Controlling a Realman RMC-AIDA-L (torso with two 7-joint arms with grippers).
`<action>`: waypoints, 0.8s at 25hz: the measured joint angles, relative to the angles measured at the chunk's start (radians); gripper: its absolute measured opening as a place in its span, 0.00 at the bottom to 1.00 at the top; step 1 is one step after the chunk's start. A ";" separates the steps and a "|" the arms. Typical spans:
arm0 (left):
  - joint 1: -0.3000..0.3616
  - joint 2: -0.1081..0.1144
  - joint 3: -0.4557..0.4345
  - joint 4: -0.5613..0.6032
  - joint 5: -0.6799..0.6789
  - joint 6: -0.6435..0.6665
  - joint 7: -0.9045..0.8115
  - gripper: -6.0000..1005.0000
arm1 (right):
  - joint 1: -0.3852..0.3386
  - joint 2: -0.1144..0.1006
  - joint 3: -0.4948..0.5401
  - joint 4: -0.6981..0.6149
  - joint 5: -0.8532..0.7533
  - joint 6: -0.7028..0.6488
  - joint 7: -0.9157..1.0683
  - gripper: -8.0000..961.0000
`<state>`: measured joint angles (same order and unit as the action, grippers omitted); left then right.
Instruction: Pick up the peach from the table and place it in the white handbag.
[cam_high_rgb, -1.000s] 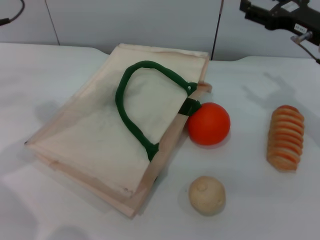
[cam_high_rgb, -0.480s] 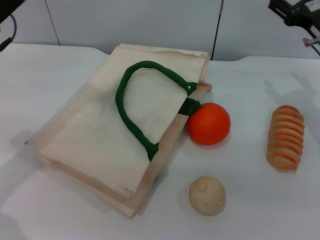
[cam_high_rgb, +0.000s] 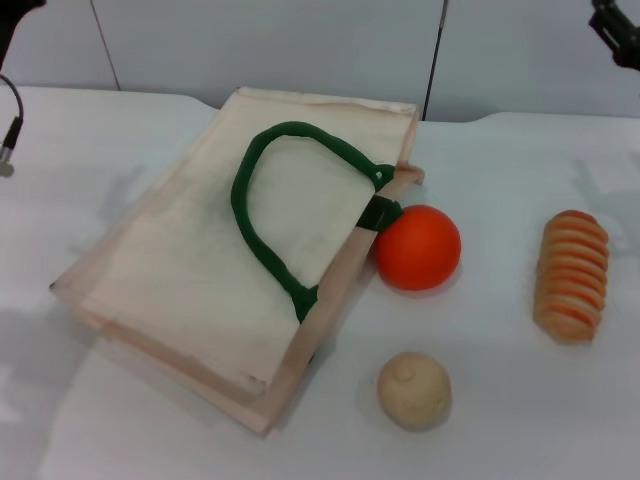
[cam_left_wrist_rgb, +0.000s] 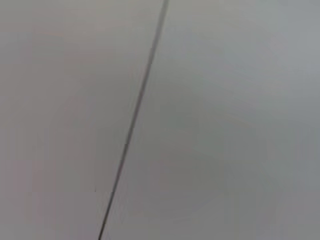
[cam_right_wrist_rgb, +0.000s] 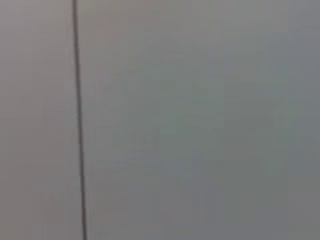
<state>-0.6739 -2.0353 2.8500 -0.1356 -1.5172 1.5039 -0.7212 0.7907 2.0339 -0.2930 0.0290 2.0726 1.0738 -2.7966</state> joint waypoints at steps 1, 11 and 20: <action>0.006 0.000 0.000 0.015 -0.011 0.000 0.004 0.89 | -0.003 0.000 0.000 0.008 0.014 0.008 -0.001 0.92; 0.020 -0.001 0.000 0.069 -0.044 0.003 0.048 0.89 | -0.013 0.000 0.000 0.027 0.042 0.022 -0.003 0.93; 0.029 0.002 0.003 0.082 -0.050 0.006 0.043 0.89 | -0.026 -0.002 0.002 0.021 0.044 0.025 -0.003 0.93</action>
<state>-0.6453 -2.0331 2.8533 -0.0533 -1.5677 1.5100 -0.6777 0.7649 2.0317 -0.2914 0.0496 2.1164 1.0984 -2.8000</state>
